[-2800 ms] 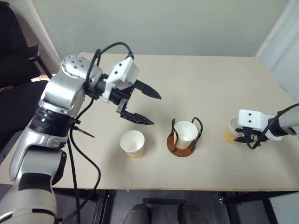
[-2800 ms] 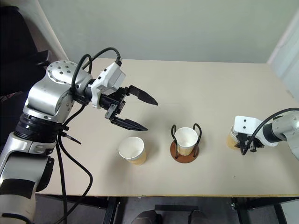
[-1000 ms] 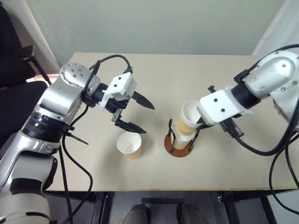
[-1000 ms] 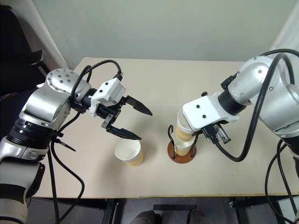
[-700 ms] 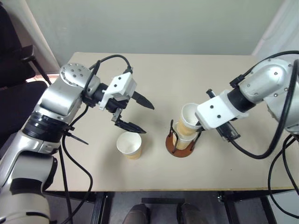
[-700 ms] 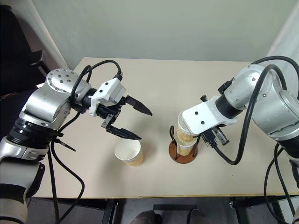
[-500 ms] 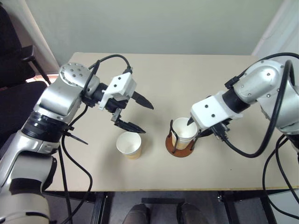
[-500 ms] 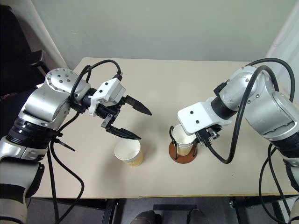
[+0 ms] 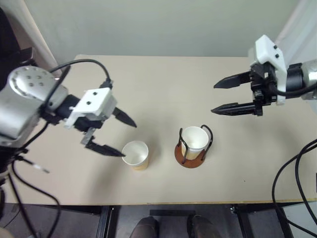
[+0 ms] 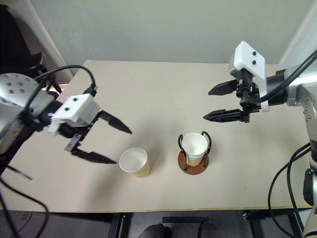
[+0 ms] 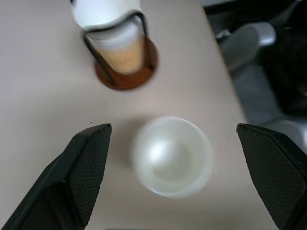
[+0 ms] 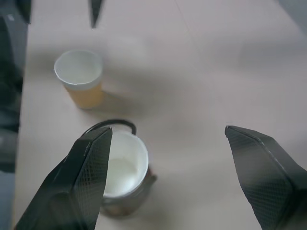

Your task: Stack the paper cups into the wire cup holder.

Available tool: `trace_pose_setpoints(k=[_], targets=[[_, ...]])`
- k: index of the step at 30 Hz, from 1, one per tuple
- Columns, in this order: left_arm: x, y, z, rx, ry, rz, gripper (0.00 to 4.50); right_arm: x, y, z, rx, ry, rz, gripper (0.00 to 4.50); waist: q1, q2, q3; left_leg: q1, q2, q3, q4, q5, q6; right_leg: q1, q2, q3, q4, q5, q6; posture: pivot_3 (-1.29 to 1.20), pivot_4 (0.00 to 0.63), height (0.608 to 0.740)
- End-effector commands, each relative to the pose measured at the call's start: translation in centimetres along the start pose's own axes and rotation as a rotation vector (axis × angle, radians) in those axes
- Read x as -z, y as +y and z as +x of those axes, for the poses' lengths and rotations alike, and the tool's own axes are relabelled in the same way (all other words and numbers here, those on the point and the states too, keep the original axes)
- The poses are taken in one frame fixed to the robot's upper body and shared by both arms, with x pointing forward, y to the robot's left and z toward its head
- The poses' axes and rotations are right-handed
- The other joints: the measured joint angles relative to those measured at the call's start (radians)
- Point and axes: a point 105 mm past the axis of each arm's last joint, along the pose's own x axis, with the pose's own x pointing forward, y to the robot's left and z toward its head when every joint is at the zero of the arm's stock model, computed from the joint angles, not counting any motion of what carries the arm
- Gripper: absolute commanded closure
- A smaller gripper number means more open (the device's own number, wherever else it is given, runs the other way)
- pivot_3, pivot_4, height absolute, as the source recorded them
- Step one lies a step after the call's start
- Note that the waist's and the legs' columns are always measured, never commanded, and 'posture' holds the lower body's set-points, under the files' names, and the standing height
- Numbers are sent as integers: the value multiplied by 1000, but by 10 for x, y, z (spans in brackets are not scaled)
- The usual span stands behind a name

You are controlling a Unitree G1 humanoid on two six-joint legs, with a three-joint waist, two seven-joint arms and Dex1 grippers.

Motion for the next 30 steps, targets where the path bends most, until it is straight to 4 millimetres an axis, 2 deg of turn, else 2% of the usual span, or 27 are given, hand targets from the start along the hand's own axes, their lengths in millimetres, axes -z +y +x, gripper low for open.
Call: trace_pose_setpoints(k=[1, 6, 8, 15, 19, 30], targets=[[-6, -17, -11, 41, 26, -10, 0, -16, 5, -7, -36, -87, -31, 610, -2, 0, 0, 0, 0, 0, 0, 0, 0, 0, 0, 0, 0, 0, 0, 0, 150, 740], [7, -29, -10, 86, 94, -24, 0, -23, 9, -2, -91, -147, -24, 610, -2, 0, 0, 2, 1, -2, 0, 2, -3, 0, 0, 0, 5, -1, -4, 0, 150, 740], [10, -29, -6, 100, 104, -7, 0, -25, 12, 0, -107, -164, -25, 610, -2, 0, 0, 2, 1, -2, 1, 2, -3, 0, 0, 0, 7, -5, -12, 0, 150, 740], [18, -13, 12, 113, 138, 121, 0, -33, 27, 7, -133, -215, -60, 610, -2, -1, 0, 3, 0, -2, 2, 2, -4, -1, 0, -1, 15, -8, -17, 0, 150, 740], [23, -5, 19, 128, 174, 182, 0, -35, 33, 8, -125, -224, -47, 610, -4, -1, 0, 4, 1, -1, 1, 3, -5, -3, 0, -1, 17, -6, -14, 0, 150, 740], [37, -3, 23, 210, 271, 296, 0, -37, 47, 4, -114, -242, -37, 610, -5, -1, 0, 3, 1, -2, 1, 3, -5, -3, 0, -1, 15, -5, -12, 0, 150, 740]])
